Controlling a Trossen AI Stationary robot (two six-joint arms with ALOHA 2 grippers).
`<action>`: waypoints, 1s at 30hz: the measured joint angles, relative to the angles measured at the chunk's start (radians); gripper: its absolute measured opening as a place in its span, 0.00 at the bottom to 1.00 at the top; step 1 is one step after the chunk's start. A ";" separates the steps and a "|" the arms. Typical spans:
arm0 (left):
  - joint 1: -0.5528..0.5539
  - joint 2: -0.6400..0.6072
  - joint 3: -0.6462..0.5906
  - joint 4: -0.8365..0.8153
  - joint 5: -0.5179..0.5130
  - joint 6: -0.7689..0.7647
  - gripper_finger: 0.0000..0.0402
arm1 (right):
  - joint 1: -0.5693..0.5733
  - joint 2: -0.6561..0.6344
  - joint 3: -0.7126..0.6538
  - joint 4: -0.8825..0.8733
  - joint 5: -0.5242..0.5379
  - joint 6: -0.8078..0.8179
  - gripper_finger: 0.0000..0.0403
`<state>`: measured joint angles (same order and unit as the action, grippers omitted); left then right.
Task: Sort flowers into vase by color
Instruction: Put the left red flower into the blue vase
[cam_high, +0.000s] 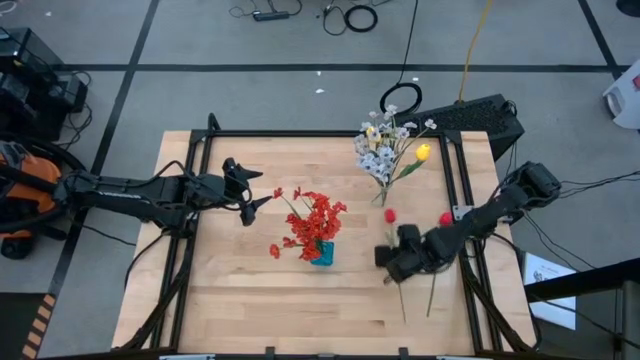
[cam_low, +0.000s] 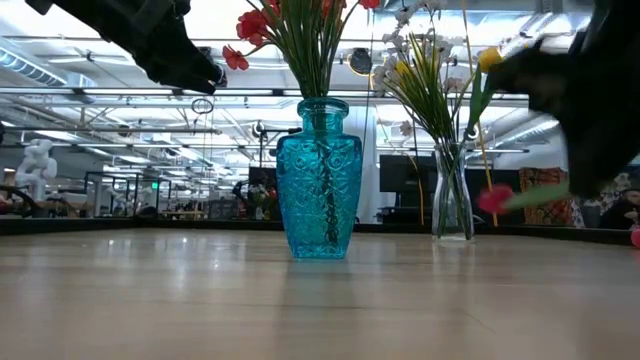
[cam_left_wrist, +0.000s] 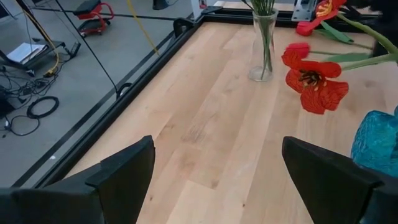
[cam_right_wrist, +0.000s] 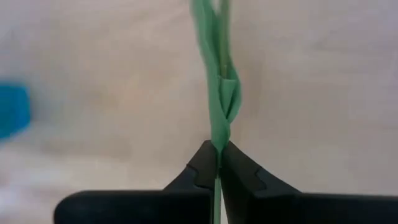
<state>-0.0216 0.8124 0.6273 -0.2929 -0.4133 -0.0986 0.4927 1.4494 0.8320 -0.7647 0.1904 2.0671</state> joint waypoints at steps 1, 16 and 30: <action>0.000 0.000 0.000 0.000 0.000 0.000 0.88 | 0.023 0.002 0.030 -0.011 0.005 -0.020 0.01; 0.000 0.000 0.000 0.001 -0.007 0.000 0.88 | 0.169 0.000 0.232 0.161 0.797 -0.658 0.00; 0.000 0.000 0.000 0.001 -0.007 -0.001 0.88 | 0.070 0.079 0.234 1.001 0.956 -1.691 0.00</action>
<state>-0.0216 0.8124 0.6273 -0.2917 -0.4206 -0.0994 0.5628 1.5288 1.0657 0.2366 1.1461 0.3765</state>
